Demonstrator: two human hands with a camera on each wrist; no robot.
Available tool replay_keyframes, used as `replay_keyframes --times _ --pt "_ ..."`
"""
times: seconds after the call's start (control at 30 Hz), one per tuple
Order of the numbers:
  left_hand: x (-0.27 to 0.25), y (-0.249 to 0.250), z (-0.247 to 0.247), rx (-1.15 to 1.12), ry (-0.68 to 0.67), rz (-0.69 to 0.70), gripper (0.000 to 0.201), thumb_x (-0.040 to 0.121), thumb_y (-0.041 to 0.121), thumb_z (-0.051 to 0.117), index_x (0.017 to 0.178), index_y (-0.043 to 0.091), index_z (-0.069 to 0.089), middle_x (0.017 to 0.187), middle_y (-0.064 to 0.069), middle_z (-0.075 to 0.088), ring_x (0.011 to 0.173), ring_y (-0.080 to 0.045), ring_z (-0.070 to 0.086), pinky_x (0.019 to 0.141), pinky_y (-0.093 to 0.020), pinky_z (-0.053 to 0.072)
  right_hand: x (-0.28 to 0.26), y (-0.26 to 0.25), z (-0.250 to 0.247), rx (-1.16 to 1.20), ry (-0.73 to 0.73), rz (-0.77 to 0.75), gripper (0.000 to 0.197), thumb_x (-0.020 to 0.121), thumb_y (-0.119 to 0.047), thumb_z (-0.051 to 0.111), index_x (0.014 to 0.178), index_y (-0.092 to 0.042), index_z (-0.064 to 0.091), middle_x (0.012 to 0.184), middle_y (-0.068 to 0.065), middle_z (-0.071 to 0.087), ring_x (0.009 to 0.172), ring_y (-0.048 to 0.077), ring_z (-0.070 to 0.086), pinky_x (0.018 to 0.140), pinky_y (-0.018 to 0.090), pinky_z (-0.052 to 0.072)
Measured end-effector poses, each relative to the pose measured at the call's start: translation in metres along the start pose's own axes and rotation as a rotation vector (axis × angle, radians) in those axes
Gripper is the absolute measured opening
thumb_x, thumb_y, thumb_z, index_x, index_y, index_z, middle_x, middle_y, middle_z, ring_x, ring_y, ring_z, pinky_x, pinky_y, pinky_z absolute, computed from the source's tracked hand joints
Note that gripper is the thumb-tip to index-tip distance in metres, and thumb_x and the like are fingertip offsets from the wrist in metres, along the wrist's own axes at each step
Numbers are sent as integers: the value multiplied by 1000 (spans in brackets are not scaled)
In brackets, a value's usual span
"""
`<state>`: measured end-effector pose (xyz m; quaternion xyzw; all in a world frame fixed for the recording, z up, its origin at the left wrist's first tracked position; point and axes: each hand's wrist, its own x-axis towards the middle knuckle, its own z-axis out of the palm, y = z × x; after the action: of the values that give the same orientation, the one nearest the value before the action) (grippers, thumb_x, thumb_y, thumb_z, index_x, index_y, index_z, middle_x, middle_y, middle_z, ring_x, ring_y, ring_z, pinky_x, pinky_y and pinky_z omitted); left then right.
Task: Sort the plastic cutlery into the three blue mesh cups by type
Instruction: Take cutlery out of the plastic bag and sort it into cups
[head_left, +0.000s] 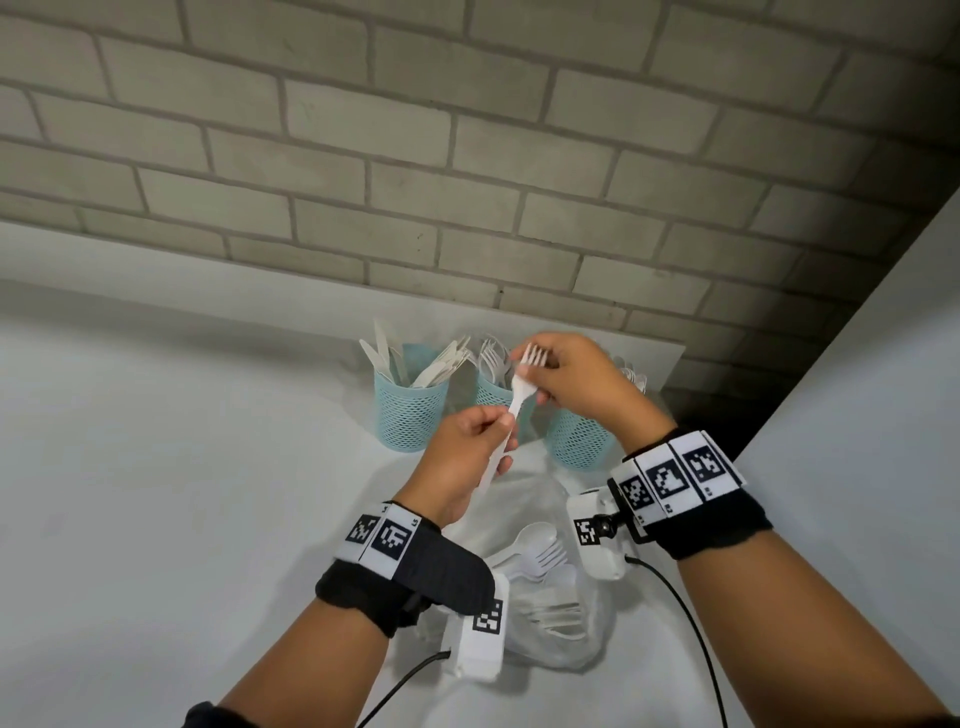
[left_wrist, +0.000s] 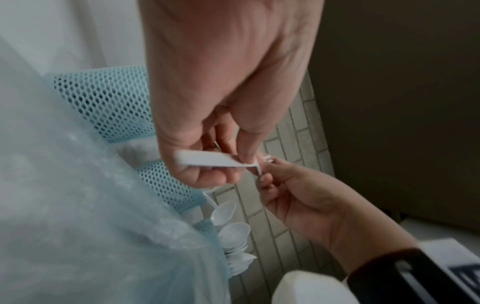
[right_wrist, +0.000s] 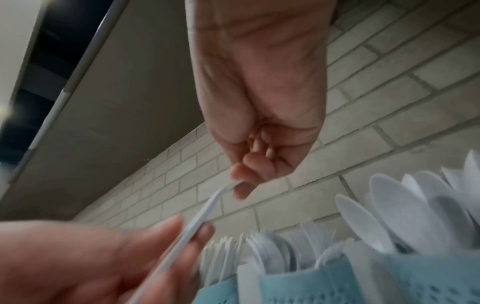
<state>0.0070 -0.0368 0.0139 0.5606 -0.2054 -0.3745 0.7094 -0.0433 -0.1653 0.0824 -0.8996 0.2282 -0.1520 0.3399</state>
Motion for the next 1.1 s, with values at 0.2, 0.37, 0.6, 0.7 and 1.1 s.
replay_keyframes --times 0.2,0.37,0.6,0.7,1.1 --pt "-2 -9 -11 280 -96 -54 17 97 11 48 98 8 64 74 2 61 61 -4 54 59 -11 46 20 9 -22 103 623 -25 17 97 -12 43 104 -9 58 88 4 57 80 29 61 71 35 51" --pt "-2 -18 -11 685 -251 -152 14 91 6 51 95 5 65 75 -2 63 66 -10 57 69 -19 51 25 20 2 -117 651 -96 23 99 -20 41 110 -14 61 93 6 65 80 18 54 65 24 37" --pt "-7 -34 -11 1329 -432 -135 27 87 28 62 101 6 68 110 -9 68 98 -22 61 81 -28 45 24 40 37 -610 200 11 30 97 -28 43 121 -35 60 150 10 29 134 34 18 105 44 20" --pt "-12 -38 -6 1462 -475 -96 42 86 30 64 118 5 59 123 -9 59 110 -24 56 86 -27 41 19 22 28 -703 150 8 36 97 -27 42 131 -35 49 153 12 17 137 34 13 106 45 19" --pt "-18 -43 9 1657 -574 -31 39 89 36 56 112 4 55 116 -14 59 107 -31 55 87 -35 43 -69 14 14 -625 -623 274 27 84 -22 66 110 -15 70 100 -1 67 76 12 56 59 20 40"
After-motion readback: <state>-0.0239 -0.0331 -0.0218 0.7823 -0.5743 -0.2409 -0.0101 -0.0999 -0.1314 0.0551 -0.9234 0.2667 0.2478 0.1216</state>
